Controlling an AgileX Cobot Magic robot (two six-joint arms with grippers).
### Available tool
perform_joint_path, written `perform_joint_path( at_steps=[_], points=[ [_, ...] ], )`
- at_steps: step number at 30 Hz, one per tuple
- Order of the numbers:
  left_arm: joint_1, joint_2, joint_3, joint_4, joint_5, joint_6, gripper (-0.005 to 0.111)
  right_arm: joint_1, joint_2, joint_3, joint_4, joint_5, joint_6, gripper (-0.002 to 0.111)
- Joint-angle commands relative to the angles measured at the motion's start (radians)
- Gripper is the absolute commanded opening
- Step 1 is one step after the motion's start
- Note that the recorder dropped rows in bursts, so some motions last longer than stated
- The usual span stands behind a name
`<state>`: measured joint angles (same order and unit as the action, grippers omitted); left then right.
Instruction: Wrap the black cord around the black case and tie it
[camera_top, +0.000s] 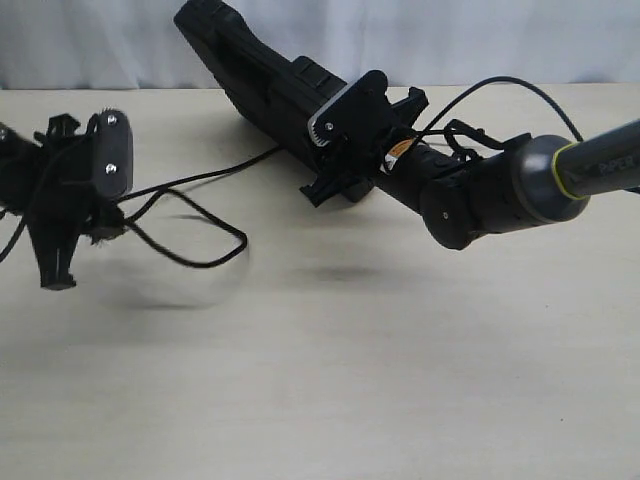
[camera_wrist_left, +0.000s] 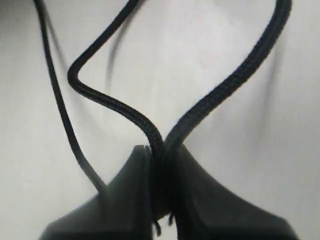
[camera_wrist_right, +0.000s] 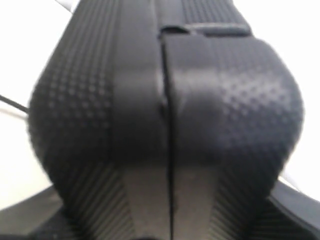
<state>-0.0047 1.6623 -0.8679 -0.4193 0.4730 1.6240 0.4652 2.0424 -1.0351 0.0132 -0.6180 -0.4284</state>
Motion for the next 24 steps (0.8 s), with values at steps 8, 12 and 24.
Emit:
perform_joint_path(
  at_steps=[8, 12, 24],
  points=[
    [0.025, 0.125, 0.051, 0.025, -0.019, 0.008, 0.019, -0.012, 0.008, 0.011, 0.031, 0.081, 0.003, 0.004],
    [0.021, 0.127, 0.051, 0.025, -0.026, 0.008, 0.042, -0.012, 0.008, 0.011, 0.031, 0.081, 0.003, 0.004],
    [-0.066, 0.041, 0.051, 0.015, -0.064, 0.008, 0.062, -0.012, 0.008, 0.011, 0.031, 0.083, -0.006, 0.004]
  ],
)
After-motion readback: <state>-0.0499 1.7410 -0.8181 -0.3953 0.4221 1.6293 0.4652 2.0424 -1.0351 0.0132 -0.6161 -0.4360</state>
